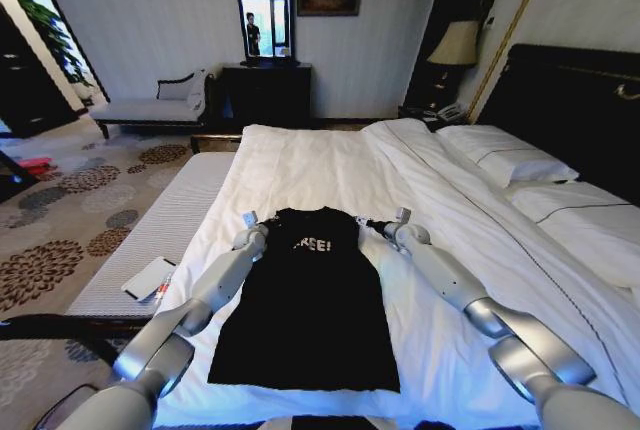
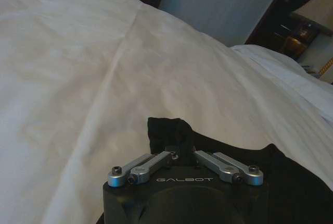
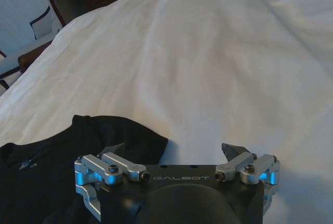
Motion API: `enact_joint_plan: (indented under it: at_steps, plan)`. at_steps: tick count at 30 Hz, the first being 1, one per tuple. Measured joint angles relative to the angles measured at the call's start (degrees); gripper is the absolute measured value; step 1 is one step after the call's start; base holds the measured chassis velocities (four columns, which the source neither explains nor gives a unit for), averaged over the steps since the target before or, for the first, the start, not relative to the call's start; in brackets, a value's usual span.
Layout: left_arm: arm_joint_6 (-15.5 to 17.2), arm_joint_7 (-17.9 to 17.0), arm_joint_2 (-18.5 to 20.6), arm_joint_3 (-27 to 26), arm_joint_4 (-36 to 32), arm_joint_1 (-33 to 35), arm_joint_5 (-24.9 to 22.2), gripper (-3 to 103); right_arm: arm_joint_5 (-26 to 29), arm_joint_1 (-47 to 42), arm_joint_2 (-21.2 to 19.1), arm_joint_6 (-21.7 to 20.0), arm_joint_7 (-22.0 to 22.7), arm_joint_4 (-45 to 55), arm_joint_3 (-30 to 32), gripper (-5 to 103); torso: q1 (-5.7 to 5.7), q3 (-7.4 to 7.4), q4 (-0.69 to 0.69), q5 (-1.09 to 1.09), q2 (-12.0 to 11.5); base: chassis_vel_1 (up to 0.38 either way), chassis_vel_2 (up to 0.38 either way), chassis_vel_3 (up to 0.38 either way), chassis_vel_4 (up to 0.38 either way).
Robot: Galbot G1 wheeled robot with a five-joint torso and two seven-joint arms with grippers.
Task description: Fold the clothes on the bed.
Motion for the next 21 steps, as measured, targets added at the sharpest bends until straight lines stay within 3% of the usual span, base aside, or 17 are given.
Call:
enact_joint_plan:
  at_steps: [5,21]
  plan:
    - [0.01,-0.01,-0.04,1.24,-0.06,-0.62,-0.71,0,-1.19,0.35,0.39,0.75,-1.71,-1.63,-0.62,100,0.0,0.0,0.01,0.01,0.0,0.0,0.0,0.0,0.0]
    - [0.16,-0.41,0.34,1.71,-1.16,-0.43,-1.47,0,-3.49,4.12,7.25,1.01,-2.45,-7.33,-1.85,100,0.0,0.0,0.01,-0.01,0.0,0.0,0.0,0.0,0.0]
